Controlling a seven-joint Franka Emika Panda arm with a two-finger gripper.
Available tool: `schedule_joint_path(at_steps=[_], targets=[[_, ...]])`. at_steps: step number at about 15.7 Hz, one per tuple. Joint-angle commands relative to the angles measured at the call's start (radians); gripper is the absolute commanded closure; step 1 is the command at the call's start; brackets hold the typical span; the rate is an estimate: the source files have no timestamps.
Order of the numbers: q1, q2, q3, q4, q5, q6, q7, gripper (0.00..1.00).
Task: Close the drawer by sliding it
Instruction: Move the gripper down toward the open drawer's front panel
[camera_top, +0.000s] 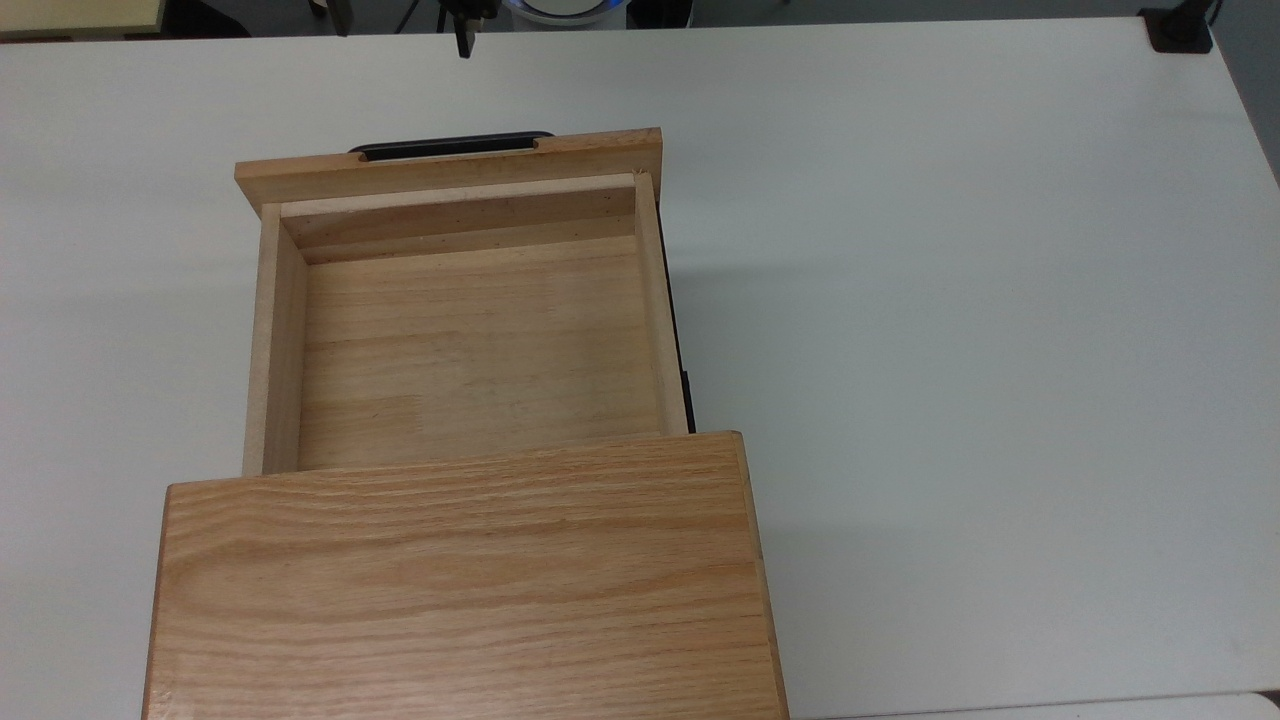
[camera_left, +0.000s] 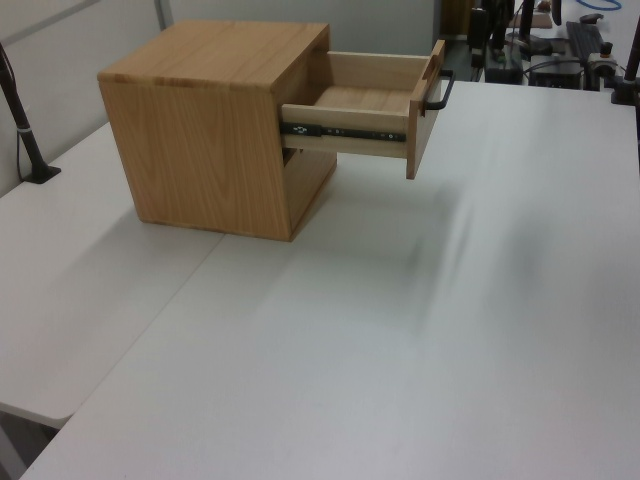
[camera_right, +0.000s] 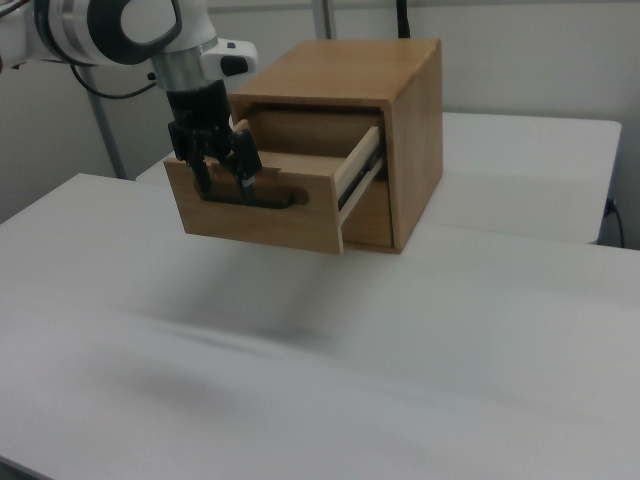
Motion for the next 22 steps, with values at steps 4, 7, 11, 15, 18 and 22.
schedule_joint_path(at_steps=[4,7,11,15,18,22], targets=[[0.001,0.005,0.008,0.034,0.005,-0.059,-0.004,0.0],[0.001,0.009,0.008,0.034,0.005,-0.062,-0.007,0.0],[0.003,0.009,0.009,0.034,0.005,-0.063,-0.017,0.3],[0.007,0.012,0.026,0.026,0.008,-0.063,-0.02,0.63],[0.032,0.041,0.032,0.028,0.028,-0.051,-0.019,0.77],[0.033,0.07,0.032,0.033,0.03,-0.023,-0.007,0.79]])
